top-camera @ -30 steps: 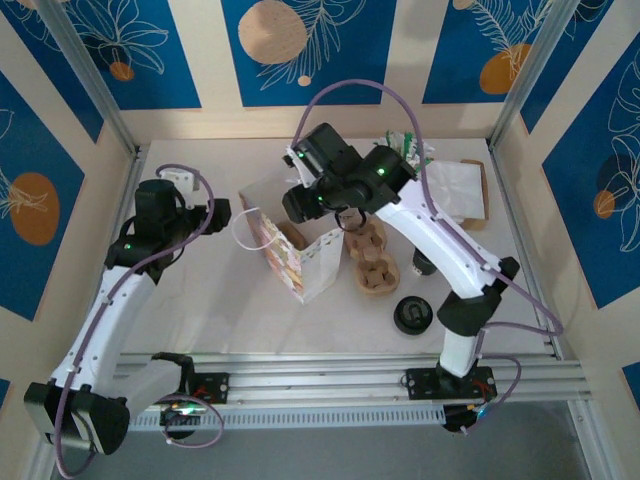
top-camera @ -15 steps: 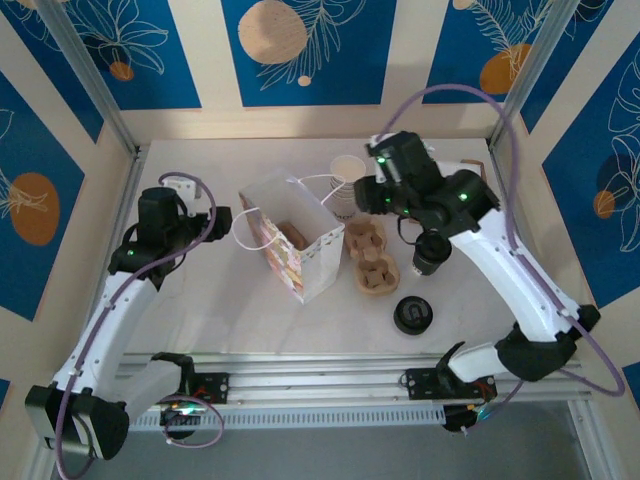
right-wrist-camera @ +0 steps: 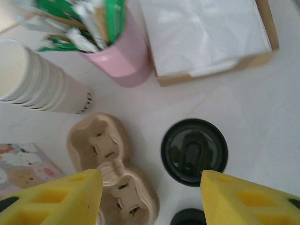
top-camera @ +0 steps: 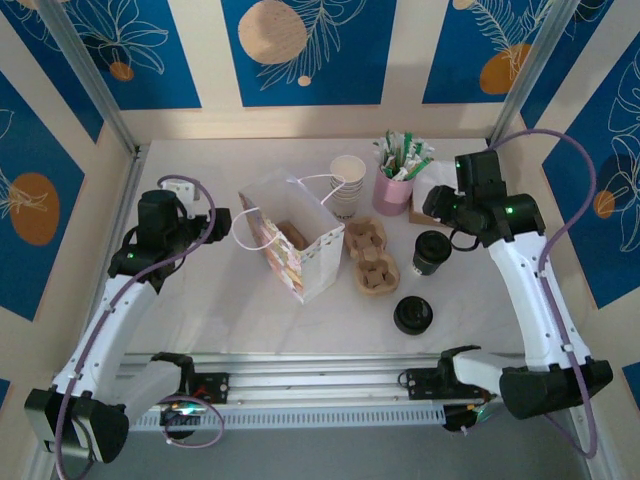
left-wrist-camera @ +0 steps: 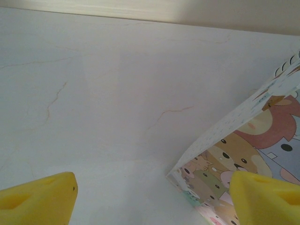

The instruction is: Pack the takeout coffee

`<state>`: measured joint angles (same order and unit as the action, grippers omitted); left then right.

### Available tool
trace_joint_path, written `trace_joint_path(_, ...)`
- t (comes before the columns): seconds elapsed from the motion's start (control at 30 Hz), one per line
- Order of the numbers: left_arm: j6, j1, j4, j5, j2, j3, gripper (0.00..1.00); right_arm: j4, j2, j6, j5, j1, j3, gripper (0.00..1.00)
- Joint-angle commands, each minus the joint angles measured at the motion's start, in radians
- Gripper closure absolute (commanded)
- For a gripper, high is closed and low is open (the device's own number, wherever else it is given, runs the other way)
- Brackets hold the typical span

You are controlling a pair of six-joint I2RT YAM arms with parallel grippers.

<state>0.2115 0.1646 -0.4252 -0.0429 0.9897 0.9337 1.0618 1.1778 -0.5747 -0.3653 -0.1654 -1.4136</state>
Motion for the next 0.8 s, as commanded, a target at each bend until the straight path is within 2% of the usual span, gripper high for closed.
trace_joint_path(0.0, 0.011, -0.007, 0.019, 0.018, -0.014, -0.009, 0.15, -0.012, 0.012, -0.066, 0.102, 0.056, 0.055, 0.4)
trace_joint_path(0.37, 0.002, -0.007, 0.013, 0.033, -0.005, -0.007, 0.15, -0.043, 0.081, -0.107, 0.132, 0.08, 0.216, 0.23)
trace_joint_path(0.77, 0.001, -0.007, 0.011, 0.022, 0.005, -0.006, 0.14, -0.114, 0.184, -0.122, 0.109, 0.084, 0.252, 0.23)
